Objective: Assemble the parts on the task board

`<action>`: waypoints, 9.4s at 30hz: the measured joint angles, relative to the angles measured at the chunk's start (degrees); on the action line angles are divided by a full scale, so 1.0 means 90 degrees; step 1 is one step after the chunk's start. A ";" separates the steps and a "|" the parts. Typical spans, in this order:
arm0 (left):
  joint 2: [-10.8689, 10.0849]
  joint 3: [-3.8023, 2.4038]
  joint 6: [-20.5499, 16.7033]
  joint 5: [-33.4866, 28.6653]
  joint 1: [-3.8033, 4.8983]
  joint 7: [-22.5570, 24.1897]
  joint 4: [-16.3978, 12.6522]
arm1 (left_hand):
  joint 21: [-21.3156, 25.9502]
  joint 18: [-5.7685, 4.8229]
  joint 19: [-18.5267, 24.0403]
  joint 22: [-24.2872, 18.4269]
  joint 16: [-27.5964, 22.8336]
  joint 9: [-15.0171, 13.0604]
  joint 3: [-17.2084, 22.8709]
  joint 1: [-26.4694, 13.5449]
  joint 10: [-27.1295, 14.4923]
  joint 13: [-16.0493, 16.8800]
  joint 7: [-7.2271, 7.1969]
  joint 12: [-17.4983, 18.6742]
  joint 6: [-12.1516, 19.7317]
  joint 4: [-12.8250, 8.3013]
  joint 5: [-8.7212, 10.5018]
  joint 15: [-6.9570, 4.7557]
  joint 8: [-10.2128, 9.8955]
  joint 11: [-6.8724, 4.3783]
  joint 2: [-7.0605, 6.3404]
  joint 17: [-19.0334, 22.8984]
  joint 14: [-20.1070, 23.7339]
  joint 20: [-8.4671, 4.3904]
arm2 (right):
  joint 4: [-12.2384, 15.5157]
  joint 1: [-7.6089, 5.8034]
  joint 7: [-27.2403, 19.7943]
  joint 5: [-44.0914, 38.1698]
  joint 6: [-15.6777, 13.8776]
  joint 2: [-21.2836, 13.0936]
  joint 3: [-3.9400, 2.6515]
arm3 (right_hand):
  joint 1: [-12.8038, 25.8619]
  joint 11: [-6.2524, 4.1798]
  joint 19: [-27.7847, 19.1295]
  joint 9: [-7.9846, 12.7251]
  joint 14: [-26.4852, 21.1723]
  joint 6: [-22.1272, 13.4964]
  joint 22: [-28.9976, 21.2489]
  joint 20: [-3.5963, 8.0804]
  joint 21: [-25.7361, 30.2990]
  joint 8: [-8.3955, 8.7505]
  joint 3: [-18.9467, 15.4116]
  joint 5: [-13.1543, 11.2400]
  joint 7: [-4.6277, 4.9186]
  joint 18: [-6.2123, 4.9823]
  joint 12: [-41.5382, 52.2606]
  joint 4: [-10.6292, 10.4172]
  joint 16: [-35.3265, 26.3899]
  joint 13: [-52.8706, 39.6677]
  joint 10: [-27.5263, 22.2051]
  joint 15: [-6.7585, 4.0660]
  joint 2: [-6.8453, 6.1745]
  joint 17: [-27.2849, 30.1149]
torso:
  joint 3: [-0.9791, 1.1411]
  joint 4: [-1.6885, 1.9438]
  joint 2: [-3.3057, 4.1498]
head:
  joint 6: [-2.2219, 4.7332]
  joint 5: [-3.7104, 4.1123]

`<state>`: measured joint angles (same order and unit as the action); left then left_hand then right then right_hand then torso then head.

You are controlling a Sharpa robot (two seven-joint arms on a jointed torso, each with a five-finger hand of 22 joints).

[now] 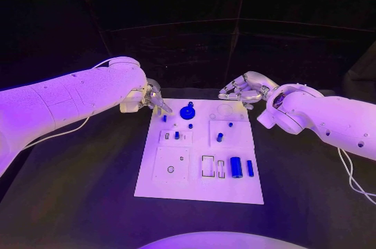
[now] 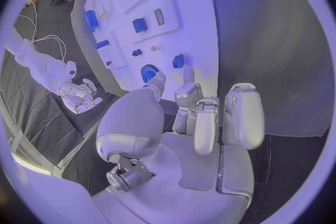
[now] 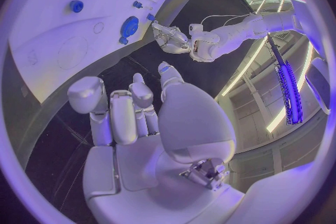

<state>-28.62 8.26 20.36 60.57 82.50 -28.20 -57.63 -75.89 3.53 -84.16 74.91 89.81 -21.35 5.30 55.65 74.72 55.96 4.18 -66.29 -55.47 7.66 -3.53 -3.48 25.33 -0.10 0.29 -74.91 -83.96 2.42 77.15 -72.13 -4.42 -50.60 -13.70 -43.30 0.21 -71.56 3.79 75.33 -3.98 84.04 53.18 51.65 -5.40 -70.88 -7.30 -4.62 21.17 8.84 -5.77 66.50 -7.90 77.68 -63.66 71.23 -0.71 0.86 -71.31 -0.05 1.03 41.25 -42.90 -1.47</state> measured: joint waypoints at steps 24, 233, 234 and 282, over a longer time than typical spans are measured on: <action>0.0203 0.0007 0.0183 0.0065 -0.0132 0.0024 0.0223 | 0.0000 0.0000 0.0000 0.0000 0.0000 -0.0165 -0.0138 0.0357 0.0000 -0.0010 -0.0023 0.0000 0.0137 -0.0107 0.0000 0.0000 0.0298 0.0000 0.0094 0.0000 0.0000 0.0000 | -0.0007 0.0000 -0.0010 0.0000 -0.0001 0.0031 0.0000 | -0.0025 0.0000 0.0000 0.0000 0.0000 0.0000 0.0000 0.0000 0.0000 0.0000 0.0000 0.0000 0.0000 0.0000 0.0000 0.0000 0.0000 0.0000 0.0000 0.0000 0.0025 -0.0005 | 0.0003 0.0005 -0.0002 | -0.0004 -0.0023; -0.1675 0.0072 -0.2415 0.0220 -0.0722 0.0200 -0.2866 | 0.0129 0.0000 0.0018 -0.0001 0.0000 -0.0796 0.1828 -0.0516 -0.0186 -0.0648 -0.0008 0.0418 0.1061 -0.0250 -0.0053 -0.0111 0.1462 -0.0022 -0.0902 0.0000 -0.0001 -0.0118 | 0.0004 0.0038 -0.0038 0.0000 0.0026 -0.0034 0.0001 | -0.0050 -0.0023 -0.0022 0.0000 0.0000 0.0000 -0.0025 0.0022 0.0000 0.0001 -0.0034 0.0031 0.0000 0.0000 0.0000 -0.0034 -0.0038 0.0032 -0.0023 0.0000 0.0050 0.0010 | -0.0005 0.0048 -0.0020 | -0.0148 0.0010; -0.1698 0.0072 -0.2490 0.0185 -0.0722 0.0266 -0.2875 | 0.0177 0.0000 0.0018 -0.0001 0.0000 -0.0756 0.1791 -0.0480 -0.0268 -0.0774 0.0011 0.0507 0.1079 -0.0228 -0.0053 -0.0111 0.1425 -0.0007 -0.0883 0.0000 -0.0001 -0.0118 | 0.0003 0.0038 -0.0039 0.0000 0.0026 -0.0032 0.0001 | -0.0050 -0.0023 -0.0022 0.0000 0.0000 0.0000 -0.0025 0.0022 0.0000 0.0001 -0.0034 0.0031 0.0000 -0.0001 0.0000 -0.0034 -0.0038 0.0032 -0.0023 0.0000 0.0050 0.0010 | -0.0006 0.0048 -0.0020 | -0.0148 0.0010; -0.0306 0.0361 -0.3770 0.2655 -0.0860 0.3368 -0.1619 | 0.2778 0.0588 0.0389 -0.2144 -0.1510 0.1614 0.2292 0.2008 -0.2592 -0.5267 0.0347 0.4334 0.0219 -0.1572 -0.0053 0.0387 -0.0922 0.0554 -0.0935 0.1056 0.0088 0.0321 | -0.0029 0.0038 -0.0069 0.0000 0.0022 0.0053 0.0002 | -0.0050 0.0000 -0.0022 0.0000 0.0000 0.0000 -0.0024 0.0022 0.0024 0.0000 -0.0033 0.0031 0.0000 0.0000 0.0000 -0.0034 -0.0038 0.0060 -0.0046 0.0000 0.0050 0.0014 | -0.0002 0.0034 -0.0012 | -0.0024 0.0123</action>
<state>-31.37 11.51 -13.57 84.47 74.76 2.12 -72.20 -50.89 8.82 -80.66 55.61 76.23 -6.82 25.92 73.72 51.39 8.55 7.30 -27.28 -53.50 -6.49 -4.01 0.00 17.03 4.88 -8.12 -65.40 -83.16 5.31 76.88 -71.78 -5.04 -50.60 -13.50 -42.82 0.23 -72.00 3.79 75.14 -3.98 84.04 53.18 51.43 -5.20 -70.66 -7.30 -4.92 21.45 8.83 -5.77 66.49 -8.20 77.34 -63.13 70.82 -0.71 1.31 -71.18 -0.08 1.33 41.14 -43.12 -0.36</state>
